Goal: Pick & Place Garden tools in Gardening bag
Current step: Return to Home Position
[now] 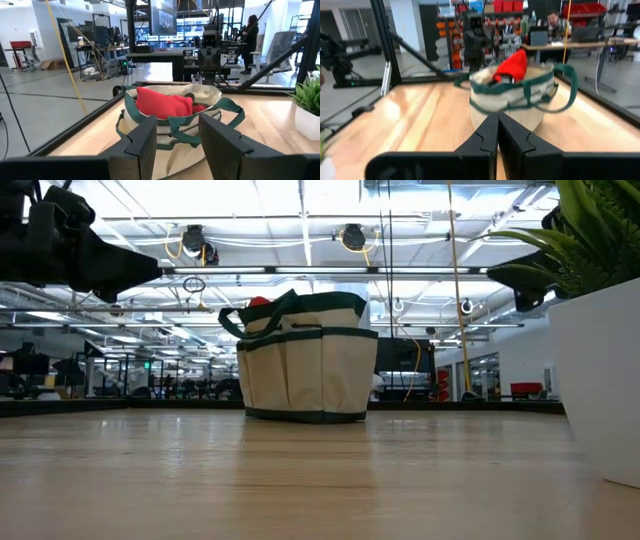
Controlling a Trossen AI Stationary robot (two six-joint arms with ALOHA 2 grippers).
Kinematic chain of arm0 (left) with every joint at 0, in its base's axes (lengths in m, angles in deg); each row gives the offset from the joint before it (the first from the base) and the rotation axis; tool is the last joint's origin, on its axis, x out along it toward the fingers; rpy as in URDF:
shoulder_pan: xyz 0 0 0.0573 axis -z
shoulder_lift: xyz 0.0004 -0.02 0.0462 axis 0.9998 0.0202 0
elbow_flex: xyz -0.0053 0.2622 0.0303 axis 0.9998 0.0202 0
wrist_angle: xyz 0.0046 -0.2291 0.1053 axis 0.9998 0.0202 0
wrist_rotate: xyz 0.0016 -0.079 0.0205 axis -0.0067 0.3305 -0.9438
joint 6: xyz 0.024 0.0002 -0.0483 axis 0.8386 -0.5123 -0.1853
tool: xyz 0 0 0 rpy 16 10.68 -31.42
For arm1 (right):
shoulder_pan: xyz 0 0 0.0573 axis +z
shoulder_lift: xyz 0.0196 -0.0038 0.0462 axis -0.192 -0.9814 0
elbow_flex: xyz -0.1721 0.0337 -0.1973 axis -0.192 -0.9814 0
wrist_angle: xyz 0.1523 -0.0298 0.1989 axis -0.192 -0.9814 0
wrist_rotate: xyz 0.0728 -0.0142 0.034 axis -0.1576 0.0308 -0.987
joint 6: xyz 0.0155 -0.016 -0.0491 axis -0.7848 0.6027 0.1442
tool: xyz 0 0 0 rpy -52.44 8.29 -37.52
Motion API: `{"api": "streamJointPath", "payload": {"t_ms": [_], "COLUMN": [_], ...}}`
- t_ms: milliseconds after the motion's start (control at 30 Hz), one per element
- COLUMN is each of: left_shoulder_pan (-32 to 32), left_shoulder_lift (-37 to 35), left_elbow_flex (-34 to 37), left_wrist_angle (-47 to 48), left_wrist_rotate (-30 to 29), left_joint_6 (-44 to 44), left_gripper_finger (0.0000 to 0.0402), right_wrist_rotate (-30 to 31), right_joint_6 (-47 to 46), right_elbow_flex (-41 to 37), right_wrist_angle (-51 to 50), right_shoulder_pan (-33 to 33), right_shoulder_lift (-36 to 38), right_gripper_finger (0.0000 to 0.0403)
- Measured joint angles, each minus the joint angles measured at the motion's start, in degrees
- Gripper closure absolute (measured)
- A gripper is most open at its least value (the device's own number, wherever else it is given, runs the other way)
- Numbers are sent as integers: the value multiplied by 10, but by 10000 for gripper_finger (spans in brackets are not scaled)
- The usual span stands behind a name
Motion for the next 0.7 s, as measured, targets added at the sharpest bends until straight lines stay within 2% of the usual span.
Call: {"api": "streamJointPath", "payload": {"t_ms": [200,433,700], "left_shoulder_pan": [0,0,0], "left_shoulder_lift": [0,0,0], "left_elbow_flex": [0,0,1], "left_wrist_angle": [-1,-3,-3], "left_wrist_rotate": [-1,-2,-2], "left_joint_6": [-13,47,58], "left_gripper_finger": [250,250,250], "right_wrist_rotate": [0,0,-17], "right_joint_6": [2,11,45], "right_elbow_flex": [0,0,0], "right_wrist_angle": [-51,-90,-114], "right_shoulder_pan": [0,0,0], "right_shoulder_lift": [0,0,42], "right_gripper_finger": [399,399,399]}}
